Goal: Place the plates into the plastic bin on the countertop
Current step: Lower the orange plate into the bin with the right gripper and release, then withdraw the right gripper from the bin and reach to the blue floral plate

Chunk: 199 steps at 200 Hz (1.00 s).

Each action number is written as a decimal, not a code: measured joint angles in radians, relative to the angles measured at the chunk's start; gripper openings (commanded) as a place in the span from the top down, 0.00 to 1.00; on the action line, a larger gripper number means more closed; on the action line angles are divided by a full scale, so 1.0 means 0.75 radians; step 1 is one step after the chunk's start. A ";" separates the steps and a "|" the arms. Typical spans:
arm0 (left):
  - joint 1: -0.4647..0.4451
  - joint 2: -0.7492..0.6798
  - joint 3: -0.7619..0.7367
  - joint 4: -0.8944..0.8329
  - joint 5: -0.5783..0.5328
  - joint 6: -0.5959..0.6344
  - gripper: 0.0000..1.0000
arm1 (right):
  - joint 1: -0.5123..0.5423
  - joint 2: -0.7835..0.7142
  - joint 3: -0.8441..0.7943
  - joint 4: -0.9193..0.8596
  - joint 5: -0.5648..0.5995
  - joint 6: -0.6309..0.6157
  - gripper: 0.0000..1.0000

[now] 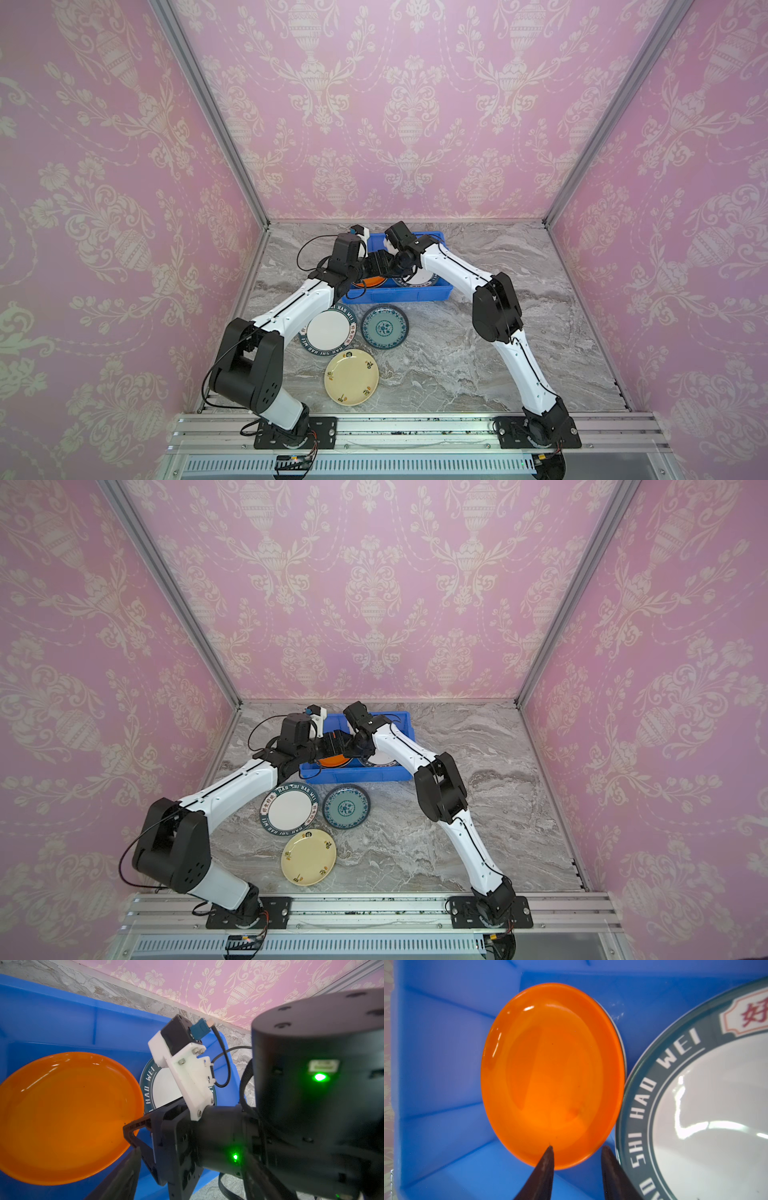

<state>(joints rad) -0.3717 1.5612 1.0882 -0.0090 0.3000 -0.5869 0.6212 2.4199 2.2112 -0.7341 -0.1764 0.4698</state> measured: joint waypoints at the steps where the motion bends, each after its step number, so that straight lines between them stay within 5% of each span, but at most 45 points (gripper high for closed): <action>1: -0.001 0.000 0.000 -0.001 0.000 0.001 0.21 | -0.001 -0.002 0.001 -0.002 0.002 -0.001 0.59; 60: -0.015 -0.015 0.002 -0.007 0.000 0.030 0.21 | -0.061 -0.150 -0.056 0.015 0.039 -0.061 0.57; 142: -0.039 -0.089 -0.025 0.050 0.036 0.034 0.21 | -0.104 -1.006 -1.098 0.579 -0.067 0.003 0.57; 199: -0.039 -0.089 -0.041 0.063 0.043 0.034 0.21 | -0.054 -1.449 -1.691 0.979 -0.042 0.111 0.44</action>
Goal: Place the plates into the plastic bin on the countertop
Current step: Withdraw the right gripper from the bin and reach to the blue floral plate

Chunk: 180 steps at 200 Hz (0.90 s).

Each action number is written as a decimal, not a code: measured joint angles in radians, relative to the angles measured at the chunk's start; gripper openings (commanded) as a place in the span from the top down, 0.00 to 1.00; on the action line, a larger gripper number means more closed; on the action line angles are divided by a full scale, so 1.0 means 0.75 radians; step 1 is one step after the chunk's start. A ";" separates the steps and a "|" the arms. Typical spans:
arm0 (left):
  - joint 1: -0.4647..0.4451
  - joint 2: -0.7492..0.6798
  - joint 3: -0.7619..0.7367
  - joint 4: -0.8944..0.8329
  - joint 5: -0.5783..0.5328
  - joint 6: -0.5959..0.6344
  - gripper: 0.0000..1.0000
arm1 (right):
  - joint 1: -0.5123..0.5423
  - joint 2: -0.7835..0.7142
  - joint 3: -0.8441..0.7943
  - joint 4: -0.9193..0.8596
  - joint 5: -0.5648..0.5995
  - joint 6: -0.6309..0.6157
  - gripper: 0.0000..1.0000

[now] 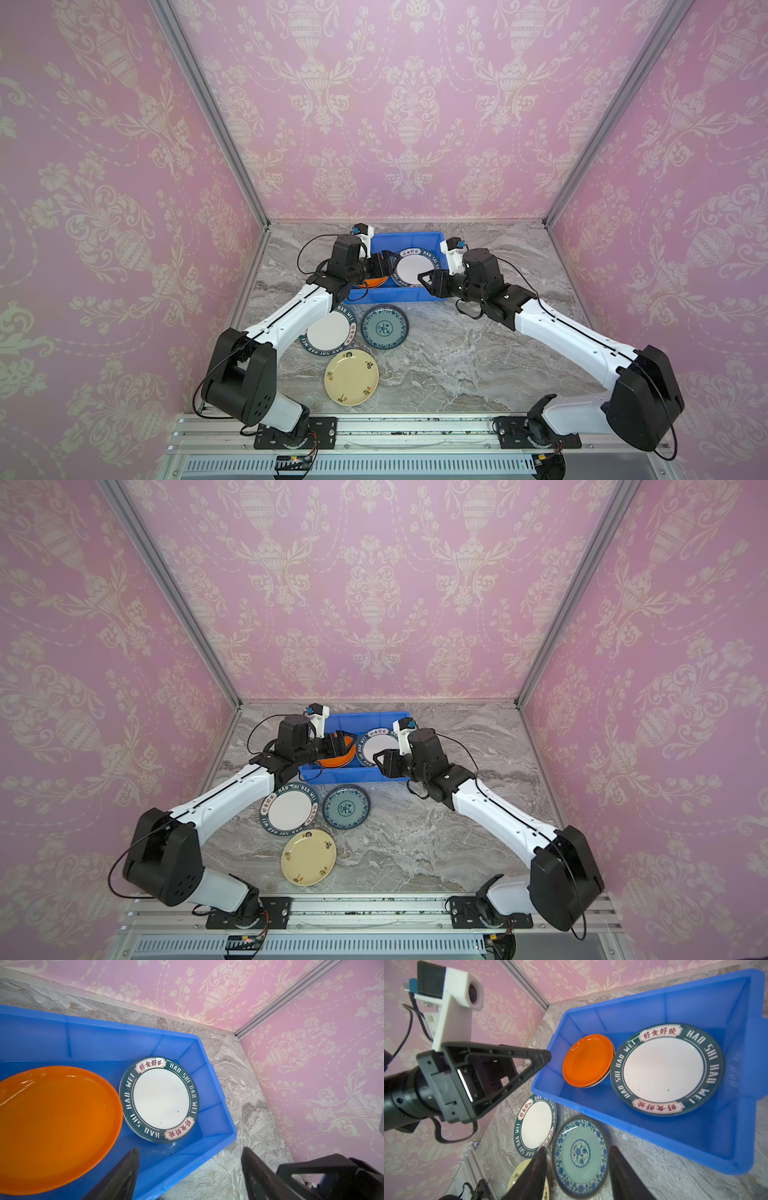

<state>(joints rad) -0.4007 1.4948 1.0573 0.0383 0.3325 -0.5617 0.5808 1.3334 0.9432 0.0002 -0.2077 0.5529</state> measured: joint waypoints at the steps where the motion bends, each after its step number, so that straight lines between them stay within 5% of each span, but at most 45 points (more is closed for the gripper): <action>1: 0.000 0.000 0.000 0.001 0.001 0.000 0.21 | 0.002 -0.005 -0.012 0.007 0.003 -0.002 0.44; 37: 0.000 0.000 -0.018 0.024 0.010 0.000 0.21 | 0.058 -0.080 -0.393 0.376 0.026 0.091 0.31; 65: 0.000 0.000 -0.025 0.030 0.023 -0.001 0.22 | 0.150 -0.074 -0.675 0.634 0.141 0.218 0.30; 130: 0.001 -0.002 -0.047 0.032 0.039 -0.001 0.23 | 0.183 0.008 -0.687 0.741 0.267 0.494 0.37; 180: 0.015 -0.007 -0.062 0.036 0.093 -0.008 0.23 | 0.142 0.149 -0.675 0.773 0.192 0.576 0.48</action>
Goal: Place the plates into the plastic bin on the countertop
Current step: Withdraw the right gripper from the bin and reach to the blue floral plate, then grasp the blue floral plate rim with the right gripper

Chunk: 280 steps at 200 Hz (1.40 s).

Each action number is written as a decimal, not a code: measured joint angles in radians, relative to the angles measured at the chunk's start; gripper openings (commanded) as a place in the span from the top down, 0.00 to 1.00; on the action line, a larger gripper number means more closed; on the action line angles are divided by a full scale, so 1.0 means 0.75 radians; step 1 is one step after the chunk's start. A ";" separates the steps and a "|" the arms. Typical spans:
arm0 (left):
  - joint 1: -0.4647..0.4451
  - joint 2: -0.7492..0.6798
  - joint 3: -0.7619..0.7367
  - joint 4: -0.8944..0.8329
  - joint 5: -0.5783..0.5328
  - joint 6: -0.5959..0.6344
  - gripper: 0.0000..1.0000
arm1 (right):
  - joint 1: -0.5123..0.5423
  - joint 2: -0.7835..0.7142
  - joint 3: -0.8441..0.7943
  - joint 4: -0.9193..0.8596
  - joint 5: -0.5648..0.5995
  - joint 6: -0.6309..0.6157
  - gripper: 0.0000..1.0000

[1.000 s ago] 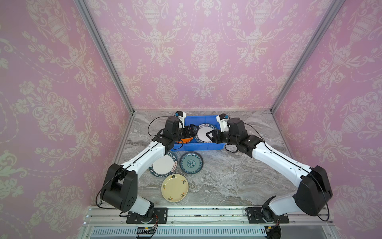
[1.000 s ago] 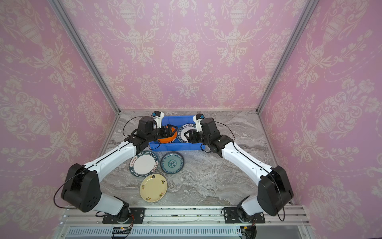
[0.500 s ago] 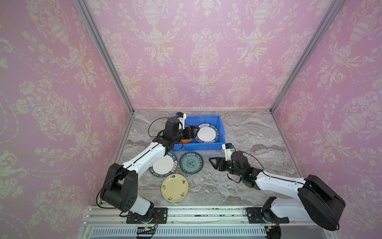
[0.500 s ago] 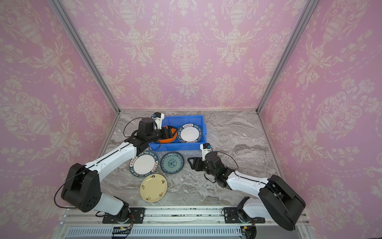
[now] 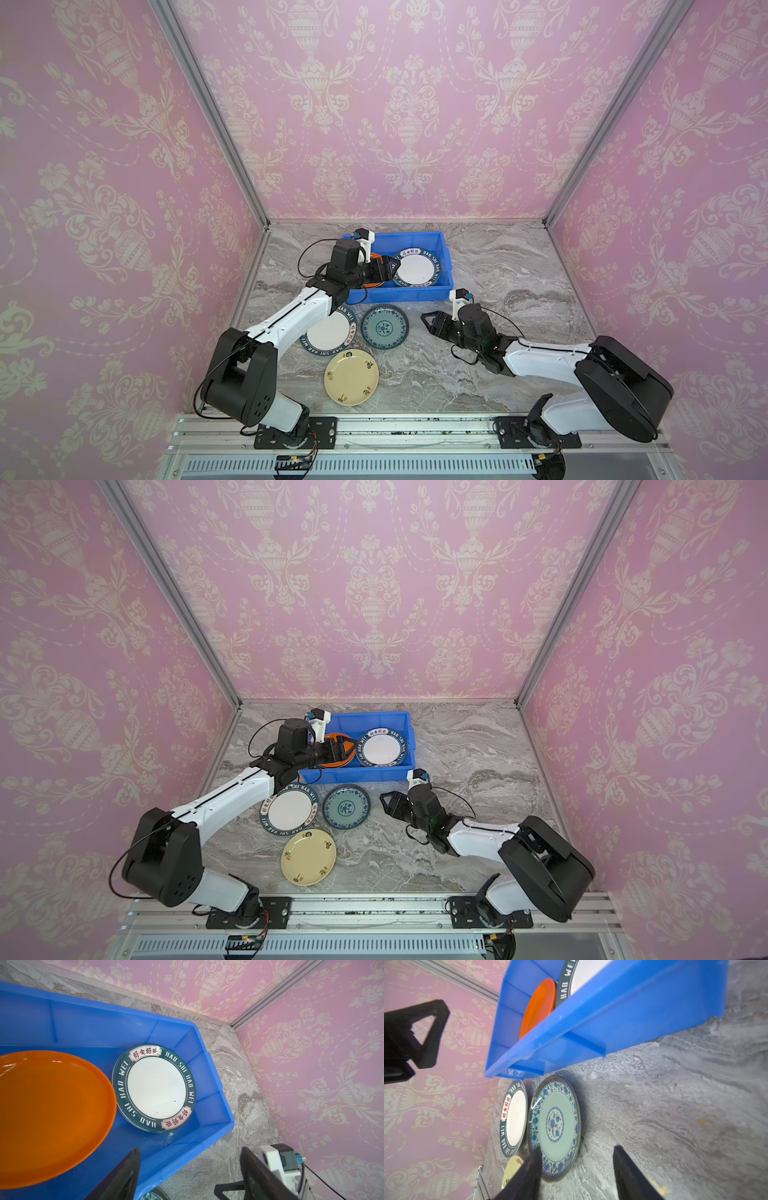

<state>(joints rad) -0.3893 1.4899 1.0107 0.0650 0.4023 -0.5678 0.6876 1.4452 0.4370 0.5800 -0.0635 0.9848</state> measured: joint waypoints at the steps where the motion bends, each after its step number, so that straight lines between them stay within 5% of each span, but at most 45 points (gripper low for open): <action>1: 0.000 0.000 0.000 0.000 0.001 -0.001 0.23 | -0.001 0.003 0.000 0.003 -0.002 0.002 0.49; 132: 0.014 -0.005 -0.017 0.002 0.041 -0.012 0.23 | -0.060 0.498 0.062 0.478 -0.352 0.178 0.68; 280: 0.037 -0.021 -0.046 0.003 0.040 -0.013 0.24 | -0.061 0.592 0.230 0.326 -0.465 0.204 0.80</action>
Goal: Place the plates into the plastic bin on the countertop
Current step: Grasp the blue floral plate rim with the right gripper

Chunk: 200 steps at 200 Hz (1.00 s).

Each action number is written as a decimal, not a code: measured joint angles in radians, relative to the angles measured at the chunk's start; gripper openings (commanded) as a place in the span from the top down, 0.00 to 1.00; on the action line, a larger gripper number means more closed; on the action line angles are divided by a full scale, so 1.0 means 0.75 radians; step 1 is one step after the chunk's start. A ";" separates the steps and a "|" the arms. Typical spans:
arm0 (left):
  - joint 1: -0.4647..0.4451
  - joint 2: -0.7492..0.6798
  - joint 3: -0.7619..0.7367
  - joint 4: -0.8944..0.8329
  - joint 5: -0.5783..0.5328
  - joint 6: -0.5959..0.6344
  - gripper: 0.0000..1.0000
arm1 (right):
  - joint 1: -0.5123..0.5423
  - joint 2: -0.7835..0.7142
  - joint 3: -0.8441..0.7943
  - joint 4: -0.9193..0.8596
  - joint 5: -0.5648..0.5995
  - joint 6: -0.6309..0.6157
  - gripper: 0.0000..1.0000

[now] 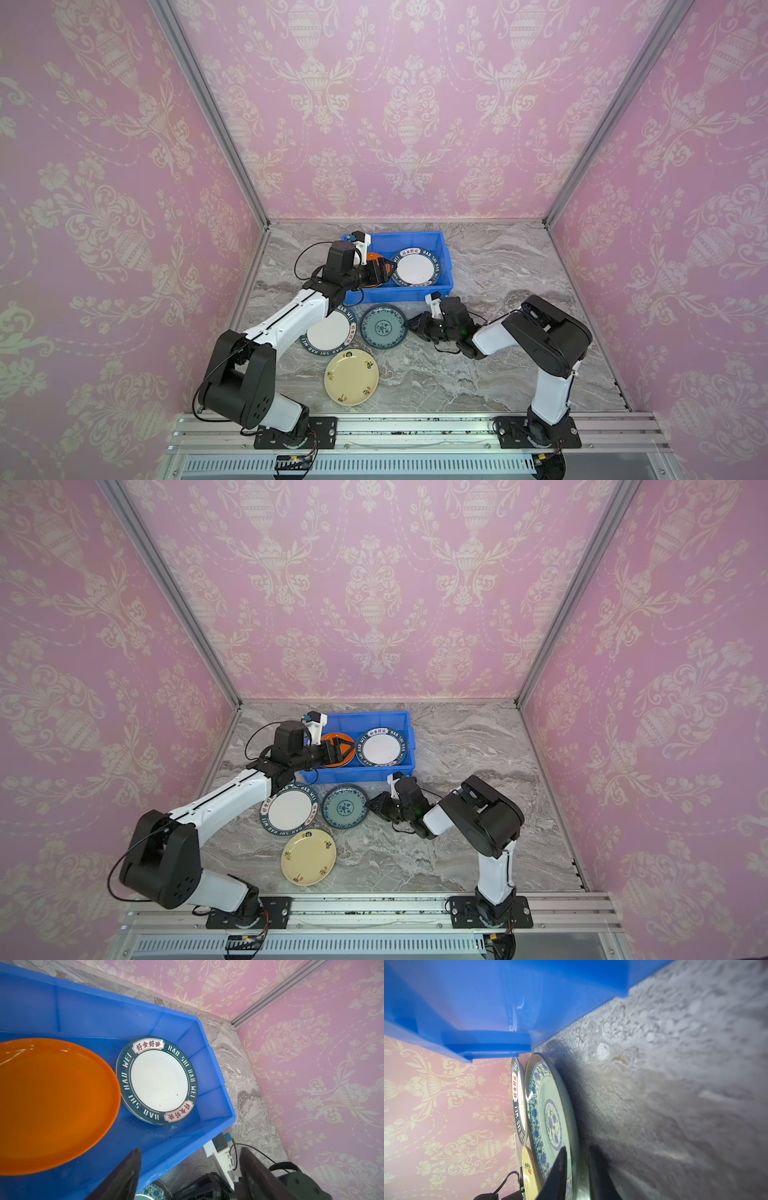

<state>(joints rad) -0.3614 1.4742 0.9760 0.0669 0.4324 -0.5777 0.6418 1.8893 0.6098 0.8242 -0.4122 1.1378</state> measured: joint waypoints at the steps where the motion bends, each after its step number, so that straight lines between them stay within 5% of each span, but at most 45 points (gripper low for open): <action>1: 0.000 0.000 -0.001 0.000 0.000 0.000 0.24 | 0.000 0.002 0.002 0.000 -0.001 0.001 0.80; 127: 0.015 0.000 -0.006 0.034 0.001 -0.030 0.24 | 0.000 -0.018 0.056 -0.161 -0.009 -0.034 0.99; 166: 0.018 0.000 -0.006 0.041 0.001 -0.031 0.24 | -0.001 -0.139 0.056 -0.399 -0.005 -0.128 1.00; 200: 0.027 -0.011 -0.006 0.022 -0.013 -0.028 0.22 | -0.002 -0.435 0.076 -0.816 0.001 -0.308 1.00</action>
<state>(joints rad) -0.3408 1.4662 0.9714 0.0837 0.4225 -0.5991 0.6407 1.5627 0.6670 0.2119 -0.4114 0.9070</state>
